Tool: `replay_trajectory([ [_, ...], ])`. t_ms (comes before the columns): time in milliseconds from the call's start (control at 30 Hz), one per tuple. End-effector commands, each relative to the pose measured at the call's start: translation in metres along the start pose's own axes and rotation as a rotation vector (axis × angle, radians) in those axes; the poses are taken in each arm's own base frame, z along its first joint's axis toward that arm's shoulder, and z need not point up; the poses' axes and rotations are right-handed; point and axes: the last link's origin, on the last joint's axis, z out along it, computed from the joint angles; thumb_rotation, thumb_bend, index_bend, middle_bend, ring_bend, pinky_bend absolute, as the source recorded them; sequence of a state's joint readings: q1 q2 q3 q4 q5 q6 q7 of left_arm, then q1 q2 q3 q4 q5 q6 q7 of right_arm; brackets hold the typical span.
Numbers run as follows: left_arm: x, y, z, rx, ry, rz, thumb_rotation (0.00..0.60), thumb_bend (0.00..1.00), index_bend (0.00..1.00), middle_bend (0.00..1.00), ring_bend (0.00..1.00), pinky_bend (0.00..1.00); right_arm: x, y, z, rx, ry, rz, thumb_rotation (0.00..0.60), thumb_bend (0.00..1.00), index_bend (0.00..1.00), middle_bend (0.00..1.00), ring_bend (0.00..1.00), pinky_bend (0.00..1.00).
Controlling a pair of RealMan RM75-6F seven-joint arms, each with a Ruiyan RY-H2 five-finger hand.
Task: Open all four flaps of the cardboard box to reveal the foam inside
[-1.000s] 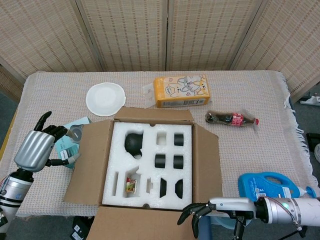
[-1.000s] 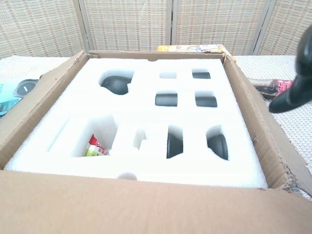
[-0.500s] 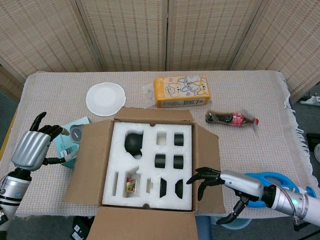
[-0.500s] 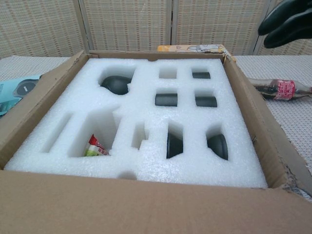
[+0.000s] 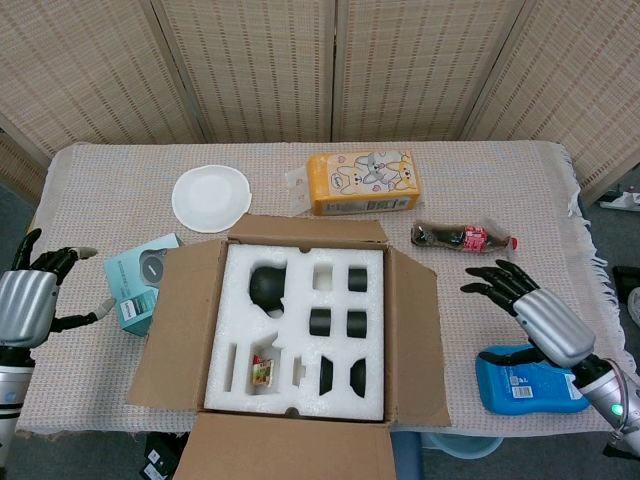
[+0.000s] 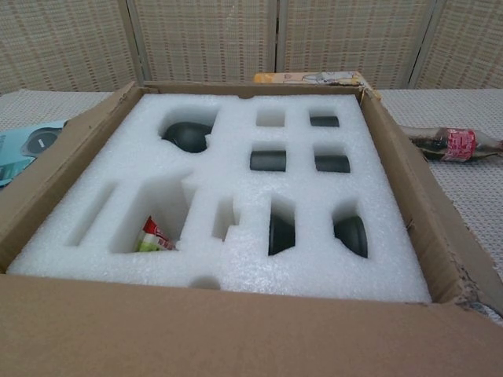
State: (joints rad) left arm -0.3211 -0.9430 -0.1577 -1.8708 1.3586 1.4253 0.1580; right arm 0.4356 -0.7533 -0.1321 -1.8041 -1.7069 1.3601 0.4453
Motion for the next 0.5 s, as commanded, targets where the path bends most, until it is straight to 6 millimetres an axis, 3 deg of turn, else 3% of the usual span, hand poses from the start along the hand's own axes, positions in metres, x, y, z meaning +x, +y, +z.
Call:
replay_trajectory([
  [33,-0.004,-0.006,-0.008,0.026,0.011,-0.002,0.476,0.22,0.28,0.35,0.36,0.00,-0.006,0.023,-0.016,-0.104,0.101,-0.063,0.600,0.09,0.08,0.07,0.07,0.00],
  [167,-0.011,-0.013,-0.022,0.056,0.014,0.019,0.590,0.22,0.27,0.33,0.36,0.00,-0.012,0.039,-0.036,-0.178,0.191,-0.073,0.600,0.09,0.04,0.05,0.06,0.00],
  [500,-0.025,-0.023,-0.053,0.124,0.007,0.024,0.600,0.22,0.27,0.33,0.36,0.00,-0.038,0.062,-0.072,-0.333,0.270,-0.055,0.600,0.09,0.03,0.05,0.06,0.00],
])
